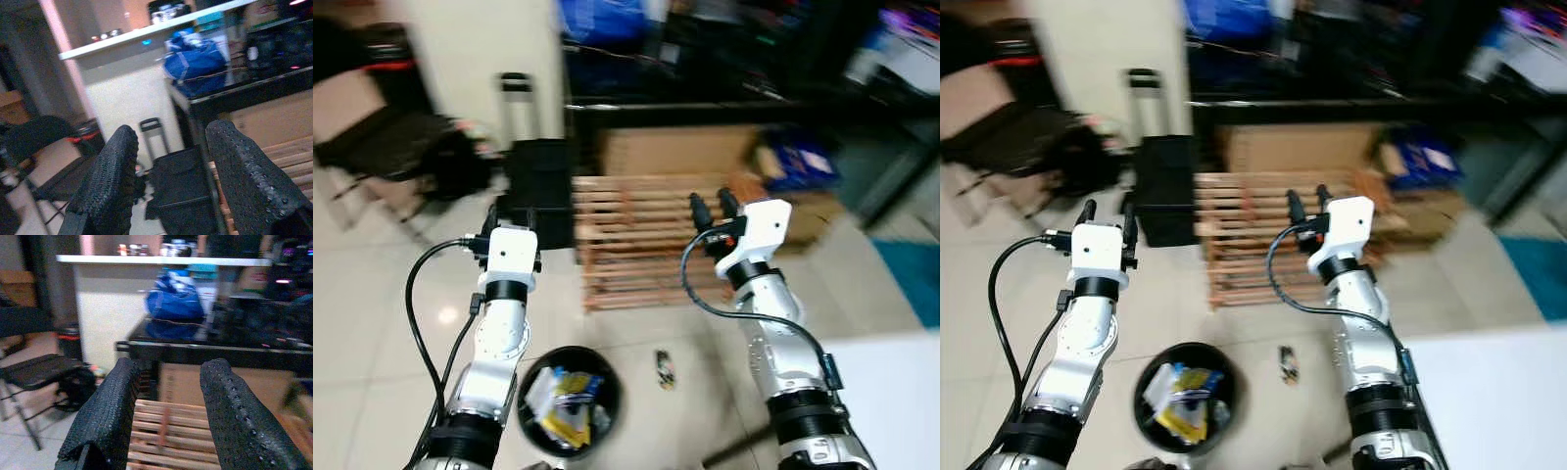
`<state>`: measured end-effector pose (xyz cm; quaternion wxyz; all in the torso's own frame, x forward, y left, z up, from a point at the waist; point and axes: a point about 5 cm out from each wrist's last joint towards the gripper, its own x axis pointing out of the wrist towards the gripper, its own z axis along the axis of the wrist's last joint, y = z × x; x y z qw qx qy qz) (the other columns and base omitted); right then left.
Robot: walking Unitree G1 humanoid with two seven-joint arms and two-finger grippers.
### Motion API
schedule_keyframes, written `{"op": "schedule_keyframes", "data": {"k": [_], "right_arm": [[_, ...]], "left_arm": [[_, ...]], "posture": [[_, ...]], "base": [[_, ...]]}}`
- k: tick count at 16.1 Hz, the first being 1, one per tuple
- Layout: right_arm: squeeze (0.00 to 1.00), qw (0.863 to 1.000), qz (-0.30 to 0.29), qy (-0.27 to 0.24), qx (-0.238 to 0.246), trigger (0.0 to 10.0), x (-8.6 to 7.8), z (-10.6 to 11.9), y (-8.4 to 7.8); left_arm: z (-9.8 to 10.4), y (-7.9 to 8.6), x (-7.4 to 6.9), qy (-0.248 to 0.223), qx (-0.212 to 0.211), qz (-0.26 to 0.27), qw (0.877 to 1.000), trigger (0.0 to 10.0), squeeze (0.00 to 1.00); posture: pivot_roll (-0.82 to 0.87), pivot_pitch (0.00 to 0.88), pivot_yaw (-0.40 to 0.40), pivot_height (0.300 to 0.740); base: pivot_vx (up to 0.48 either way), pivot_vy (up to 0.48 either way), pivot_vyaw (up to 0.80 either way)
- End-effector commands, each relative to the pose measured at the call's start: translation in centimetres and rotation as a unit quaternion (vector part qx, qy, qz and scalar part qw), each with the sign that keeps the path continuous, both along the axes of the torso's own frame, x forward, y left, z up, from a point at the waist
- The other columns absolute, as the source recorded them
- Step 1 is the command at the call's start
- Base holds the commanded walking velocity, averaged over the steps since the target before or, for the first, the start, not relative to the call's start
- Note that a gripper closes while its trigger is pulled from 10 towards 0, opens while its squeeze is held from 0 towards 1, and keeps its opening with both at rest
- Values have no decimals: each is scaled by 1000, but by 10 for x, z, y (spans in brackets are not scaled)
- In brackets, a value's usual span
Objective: Picking trash to rubbish bin
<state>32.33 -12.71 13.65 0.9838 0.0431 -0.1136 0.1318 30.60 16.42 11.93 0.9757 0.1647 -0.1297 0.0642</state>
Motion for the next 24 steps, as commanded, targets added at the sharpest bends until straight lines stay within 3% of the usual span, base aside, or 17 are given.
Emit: {"op": "schedule_keyframes", "data": {"k": [1,10,14,15,24], "right_arm": [[0,1000,-12,-2,4,10000,1,4,-6],[0,999,-33,-9,12,10000,5,17,0],[0,999,-29,-11,12,10000,5,21,4],[0,999,-31,-9,10,10000,5,21,3],[0,999,-32,-6,9,10000,6,23,2]], "left_arm": [[5,-5,3,-5,7,-13,1000,10000,0],[17,-19,9,-10,1,-50,999,10000,0],[15,-18,9,1,21,-29,999,10000,0],[14,-18,9,4,5,-31,999,10000,0],[16,-23,7,6,0,-40,999,10000,0]], "posture": [[9,0,-59,740],[12,0,-66,740],[13,0,-72,740],[13,0,-73,740],[15,0,-83,740]], "base": [[0,0,-800],[0,0,-800],[0,-191,-800],[0,0,-800],[0,0,-800]]}}
